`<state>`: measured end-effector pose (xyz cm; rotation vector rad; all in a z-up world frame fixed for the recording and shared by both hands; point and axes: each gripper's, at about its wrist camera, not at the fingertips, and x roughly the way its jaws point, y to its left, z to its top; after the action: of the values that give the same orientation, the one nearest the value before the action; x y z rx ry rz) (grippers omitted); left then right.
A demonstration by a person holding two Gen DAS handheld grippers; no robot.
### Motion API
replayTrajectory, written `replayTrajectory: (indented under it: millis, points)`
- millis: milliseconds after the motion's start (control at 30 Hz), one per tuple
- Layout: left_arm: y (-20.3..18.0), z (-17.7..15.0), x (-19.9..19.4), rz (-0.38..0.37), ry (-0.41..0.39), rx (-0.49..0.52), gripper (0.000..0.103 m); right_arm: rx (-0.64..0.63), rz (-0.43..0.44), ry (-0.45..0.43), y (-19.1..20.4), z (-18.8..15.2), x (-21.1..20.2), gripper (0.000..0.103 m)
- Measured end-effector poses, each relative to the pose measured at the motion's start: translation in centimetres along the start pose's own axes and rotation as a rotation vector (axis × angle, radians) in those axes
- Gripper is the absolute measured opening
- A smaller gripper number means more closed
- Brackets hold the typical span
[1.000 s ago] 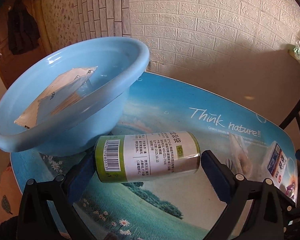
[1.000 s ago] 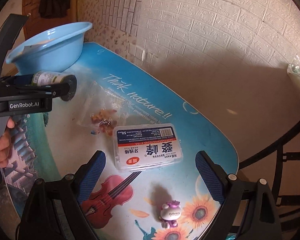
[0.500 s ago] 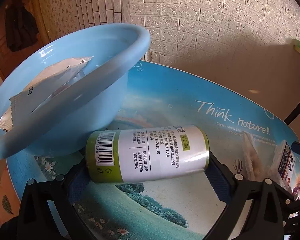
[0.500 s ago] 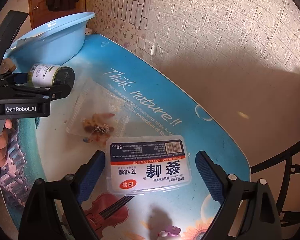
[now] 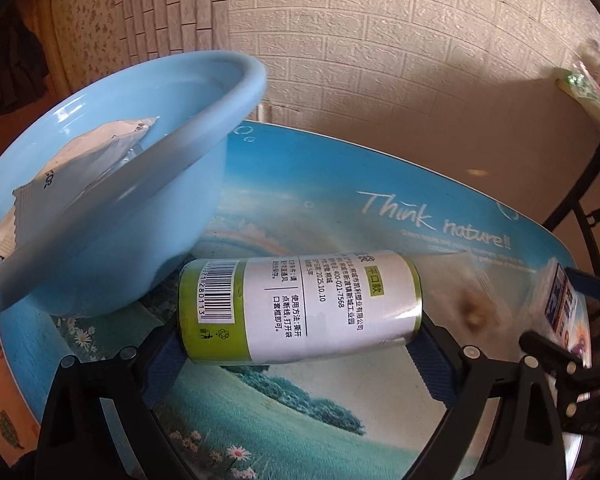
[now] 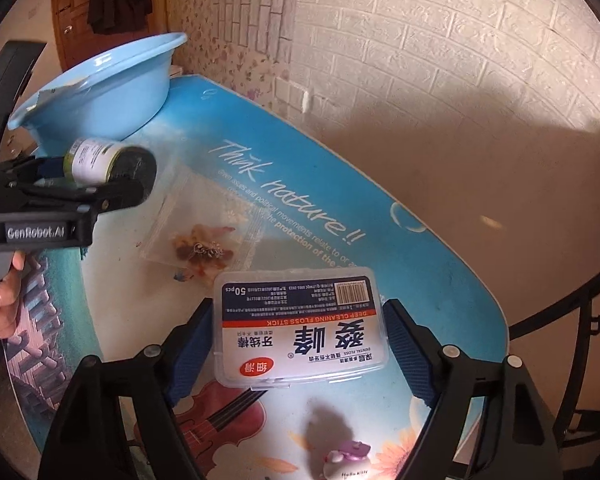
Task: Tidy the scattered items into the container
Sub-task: 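Close the left gripper on the can while the right gripper grasps the floss-stick box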
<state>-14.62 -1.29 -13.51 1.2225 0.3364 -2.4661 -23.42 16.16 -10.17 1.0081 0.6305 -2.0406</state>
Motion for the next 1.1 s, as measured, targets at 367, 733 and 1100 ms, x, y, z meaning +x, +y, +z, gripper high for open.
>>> replayTrajectory:
  millis: [367, 733, 1100]
  points:
    - [-0.2, -1.9, -2.7, -0.194, -0.038, 0.204, 0.098, 0.136, -0.097, -0.077, 2.1, -0.4, -5.4, 0.084]
    - [1.6, -4.3, -7.4, -0.342, -0.113, 0.359, 0.098, 0.403, -0.234, -0.153, 7.9, -2.6, -11.7, 0.084]
    - [4.8, -4.4, -13.0, -0.373, -0.299, 0.38, 0.098, 0.558, -0.308, -0.172, 13.0, -3.8, -13.7, 0.084]
